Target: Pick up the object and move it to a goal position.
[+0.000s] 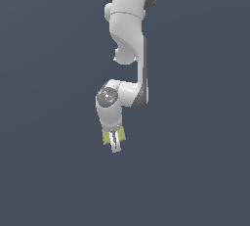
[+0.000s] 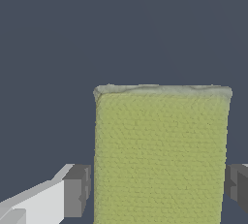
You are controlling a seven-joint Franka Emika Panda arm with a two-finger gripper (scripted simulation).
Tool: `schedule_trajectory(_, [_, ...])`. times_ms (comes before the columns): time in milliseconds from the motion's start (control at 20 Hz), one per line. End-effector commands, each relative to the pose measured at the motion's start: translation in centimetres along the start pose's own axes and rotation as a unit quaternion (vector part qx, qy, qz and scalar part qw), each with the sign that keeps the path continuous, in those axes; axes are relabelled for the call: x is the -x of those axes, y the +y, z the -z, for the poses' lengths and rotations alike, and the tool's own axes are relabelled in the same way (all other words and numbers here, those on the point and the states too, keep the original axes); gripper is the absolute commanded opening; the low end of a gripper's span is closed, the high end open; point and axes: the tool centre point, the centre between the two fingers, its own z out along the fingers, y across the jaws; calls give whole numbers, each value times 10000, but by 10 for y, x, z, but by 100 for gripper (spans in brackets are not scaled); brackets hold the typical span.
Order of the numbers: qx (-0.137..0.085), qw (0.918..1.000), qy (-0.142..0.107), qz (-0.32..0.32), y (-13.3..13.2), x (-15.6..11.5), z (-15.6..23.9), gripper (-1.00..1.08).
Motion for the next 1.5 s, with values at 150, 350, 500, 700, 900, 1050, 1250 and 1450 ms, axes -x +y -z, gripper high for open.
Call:
schedule_trajectory(150, [9,10000,-2,-3,0,0,-7,-100])
schedule_trajectory(350, [9,10000,-2,-3,0,0,-7,-100])
schedule_trajectory(500, [9,10000,-2,-3,0,0,-7,-100])
schedule_trajectory(700, [-7,10000,1,1,-2,0,-5,-100])
schedule_trajectory(900, [-7,10000,1,1,-2,8,1,-100])
schedule_trajectory(1050, [-5,10000,-1,0,-2,19,11,-100])
schedule_trajectory(1250, [-1,10000,-3,-1,-3,45,31,-100])
schedule_trajectory(1450, [3,10000,-3,-3,-5,77,58,-100])
